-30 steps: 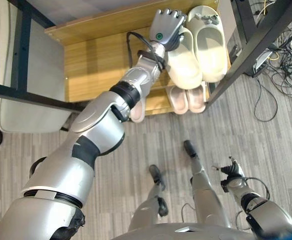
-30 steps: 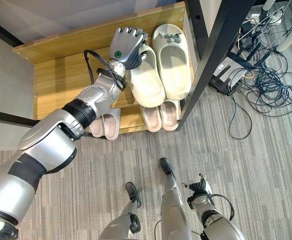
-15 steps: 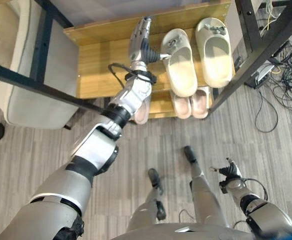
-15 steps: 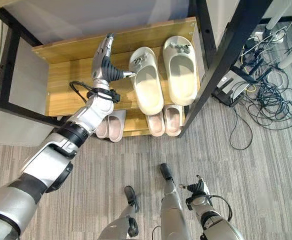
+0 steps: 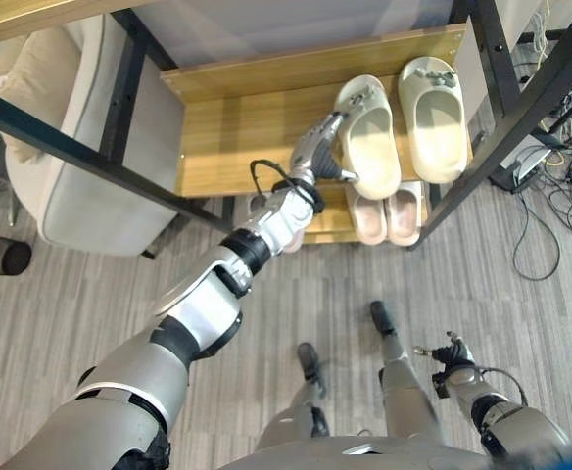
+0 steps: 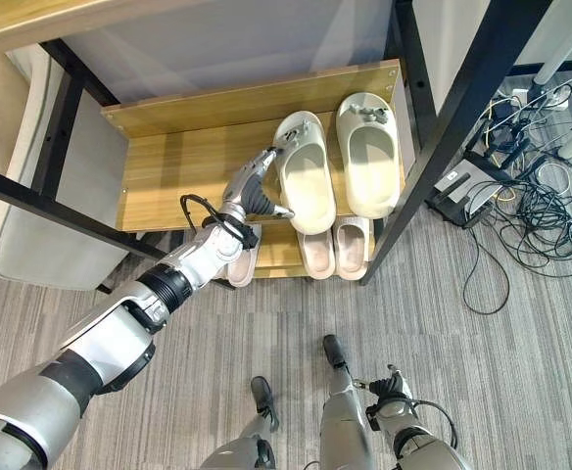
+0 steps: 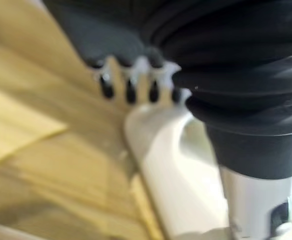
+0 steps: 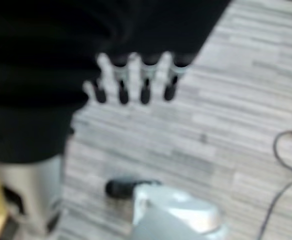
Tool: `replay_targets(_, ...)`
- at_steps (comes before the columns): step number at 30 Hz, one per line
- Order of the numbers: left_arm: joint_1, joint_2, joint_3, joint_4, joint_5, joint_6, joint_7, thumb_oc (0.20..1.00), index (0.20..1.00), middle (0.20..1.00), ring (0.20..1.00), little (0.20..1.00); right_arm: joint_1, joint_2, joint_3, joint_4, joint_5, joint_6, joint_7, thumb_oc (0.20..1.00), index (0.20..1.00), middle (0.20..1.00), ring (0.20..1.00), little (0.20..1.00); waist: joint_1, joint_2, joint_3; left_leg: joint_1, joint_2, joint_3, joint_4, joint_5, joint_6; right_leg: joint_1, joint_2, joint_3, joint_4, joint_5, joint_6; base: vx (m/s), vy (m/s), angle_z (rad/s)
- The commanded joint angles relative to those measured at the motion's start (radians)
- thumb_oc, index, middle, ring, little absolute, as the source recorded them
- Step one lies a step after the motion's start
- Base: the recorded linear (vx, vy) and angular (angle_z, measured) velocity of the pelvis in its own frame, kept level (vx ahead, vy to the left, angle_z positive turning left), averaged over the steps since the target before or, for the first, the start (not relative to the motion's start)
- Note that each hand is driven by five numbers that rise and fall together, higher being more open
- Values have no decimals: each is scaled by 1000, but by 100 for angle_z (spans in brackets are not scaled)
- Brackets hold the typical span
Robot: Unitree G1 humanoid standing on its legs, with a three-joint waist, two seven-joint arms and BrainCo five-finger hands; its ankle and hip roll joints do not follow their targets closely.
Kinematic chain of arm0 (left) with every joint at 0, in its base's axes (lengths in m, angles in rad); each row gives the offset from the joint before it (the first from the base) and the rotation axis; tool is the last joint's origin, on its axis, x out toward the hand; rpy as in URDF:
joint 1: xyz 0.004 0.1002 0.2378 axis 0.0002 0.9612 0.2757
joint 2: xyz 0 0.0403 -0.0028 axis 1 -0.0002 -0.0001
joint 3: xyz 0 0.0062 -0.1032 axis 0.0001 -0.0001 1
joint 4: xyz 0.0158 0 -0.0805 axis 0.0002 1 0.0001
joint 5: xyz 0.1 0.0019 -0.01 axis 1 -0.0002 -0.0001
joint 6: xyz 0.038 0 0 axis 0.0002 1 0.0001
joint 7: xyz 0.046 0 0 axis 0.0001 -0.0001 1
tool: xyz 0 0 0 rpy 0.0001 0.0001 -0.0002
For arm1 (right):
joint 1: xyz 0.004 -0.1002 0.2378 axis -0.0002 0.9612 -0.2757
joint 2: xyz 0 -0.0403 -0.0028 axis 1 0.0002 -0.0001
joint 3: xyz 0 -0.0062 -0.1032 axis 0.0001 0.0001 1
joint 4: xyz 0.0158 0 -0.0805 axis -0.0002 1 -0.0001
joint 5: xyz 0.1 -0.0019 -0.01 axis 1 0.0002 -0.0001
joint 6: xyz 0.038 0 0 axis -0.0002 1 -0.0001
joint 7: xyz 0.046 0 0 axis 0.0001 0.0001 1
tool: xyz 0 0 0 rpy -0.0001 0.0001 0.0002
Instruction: Arrange the slippers neatly on the shoe rack.
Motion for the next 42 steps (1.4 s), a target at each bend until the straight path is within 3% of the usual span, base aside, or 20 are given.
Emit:
replay_targets(1,-119,-4,72,121,63,11,-9,1000,1000,1000,1000,1000,-28,-39,22,31,-17,1,-18,1000,1000,1000,1000,1000,-11,9,47,-29,37,-99,5,-11,-51,11,-19,-82,11,-78,48,0,0,0)
replay_targets(23,-202,-87,67,143,37,8,15,1000,1000,1000,1000,1000,-49,-54,32,35,-4,3,-23,1000,1000,1000,1000,1000,-33,26,61,-28,40,-84,5,-11,-51,-11,-15,-73,22,-79,45,1,-1,-1)
replay_targets(31,-204,-8,90,177,39,20,24,1000,1000,1000,1000,1000,-25,-59,22,37,-3,2,-11,1000,1000,1000,1000,1000,-27,23,32,-6,46,-87,5,-14,-54,18,-15,-86,27,-89,45,4,-2,0)
replay_targets(35,-99,58,98,75,42,-2,25,1000,1000,1000,1000,1000,9,-56,-3,34,-5,11,3,1000,1000,1000,1000,1000,-19,-1,27,67,55,-105,12,-20,-62,119,-15,-112,25,-109,49,22,-23,2)
replay_targets(37,58,101,102,-98,27,-49,-6,1000,1000,1000,1000,1000,41,-57,-46,26,-2,17,8,1000,1000,1000,1000,1000,-12,-37,36,152,56,-120,17,-33,-66,230,-25,-142,16,-124,51,-11,-5,32)
replay_targets(42,300,165,152,-343,3,-95,-73,1000,1000,1000,1000,1000,110,-34,-115,11,2,25,23,1000,1000,1000,1000,1000,6,-77,10,248,55,-130,12,-56,-59,353,-38,-189,-10,-133,55,7,30,23)
